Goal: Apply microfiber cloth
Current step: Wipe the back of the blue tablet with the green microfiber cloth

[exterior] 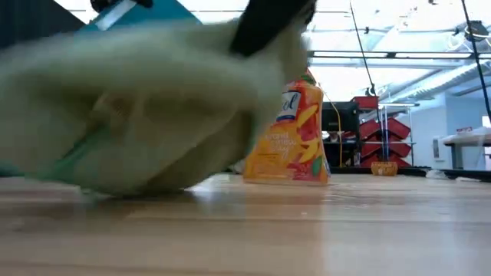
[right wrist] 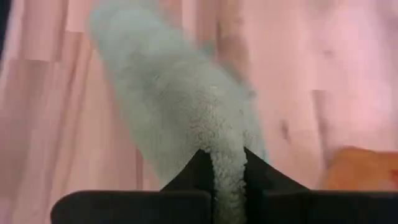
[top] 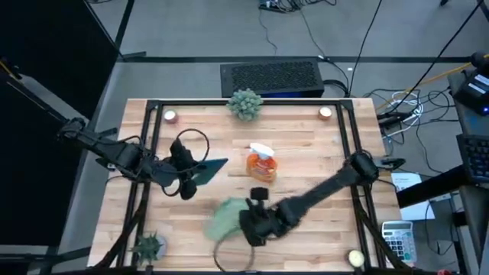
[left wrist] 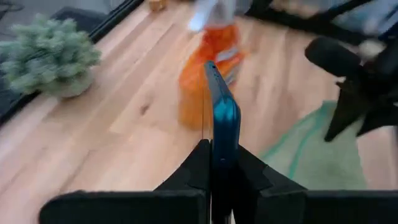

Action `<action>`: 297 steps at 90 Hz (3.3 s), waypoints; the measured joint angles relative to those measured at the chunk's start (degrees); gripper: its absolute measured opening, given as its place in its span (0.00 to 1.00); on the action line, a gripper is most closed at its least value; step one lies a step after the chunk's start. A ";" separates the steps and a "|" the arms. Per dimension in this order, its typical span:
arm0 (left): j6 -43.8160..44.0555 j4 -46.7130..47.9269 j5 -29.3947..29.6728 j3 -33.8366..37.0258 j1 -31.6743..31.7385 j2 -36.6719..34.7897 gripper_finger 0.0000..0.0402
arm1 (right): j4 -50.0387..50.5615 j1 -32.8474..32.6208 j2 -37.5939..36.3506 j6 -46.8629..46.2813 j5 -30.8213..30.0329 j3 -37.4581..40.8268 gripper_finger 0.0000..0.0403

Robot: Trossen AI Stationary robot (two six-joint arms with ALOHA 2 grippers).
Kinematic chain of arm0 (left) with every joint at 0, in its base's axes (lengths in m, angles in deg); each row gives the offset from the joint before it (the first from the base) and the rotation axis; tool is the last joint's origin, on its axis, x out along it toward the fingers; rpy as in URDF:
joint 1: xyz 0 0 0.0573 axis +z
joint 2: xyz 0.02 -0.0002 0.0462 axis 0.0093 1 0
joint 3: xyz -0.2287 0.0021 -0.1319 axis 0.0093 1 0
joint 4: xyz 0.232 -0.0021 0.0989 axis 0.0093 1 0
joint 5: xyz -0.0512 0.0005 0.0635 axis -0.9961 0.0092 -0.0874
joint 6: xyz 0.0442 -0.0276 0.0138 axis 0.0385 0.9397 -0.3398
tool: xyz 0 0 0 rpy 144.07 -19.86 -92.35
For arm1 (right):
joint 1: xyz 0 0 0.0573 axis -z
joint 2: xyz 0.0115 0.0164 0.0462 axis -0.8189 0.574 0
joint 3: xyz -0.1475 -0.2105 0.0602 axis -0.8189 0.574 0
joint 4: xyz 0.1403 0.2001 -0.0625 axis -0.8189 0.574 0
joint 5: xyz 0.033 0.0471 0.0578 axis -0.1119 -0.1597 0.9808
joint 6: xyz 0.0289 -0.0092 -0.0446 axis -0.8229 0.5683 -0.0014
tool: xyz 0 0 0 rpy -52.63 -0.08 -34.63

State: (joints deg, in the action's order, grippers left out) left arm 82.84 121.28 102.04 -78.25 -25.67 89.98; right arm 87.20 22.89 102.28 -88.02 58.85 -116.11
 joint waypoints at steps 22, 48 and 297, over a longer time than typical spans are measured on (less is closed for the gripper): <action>-0.02 -21.45 -0.28 5.84 -1.94 5.28 0.03 | -10.06 -6.51 -3.51 3.50 -25.67 -0.17 0.01; -1.46 -38.98 -3.85 5.88 -2.88 12.87 0.03 | -11.62 -1.94 -2.96 5.55 -39.03 -0.22 0.02; -10.28 -47.73 3.43 5.11 -4.41 11.46 0.03 | -0.89 -1.87 -5.86 4.67 -32.22 -3.39 0.02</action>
State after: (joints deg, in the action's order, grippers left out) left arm 72.56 73.55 105.47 -73.13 -30.08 101.45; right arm 86.32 21.02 96.41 -83.35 26.63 -119.49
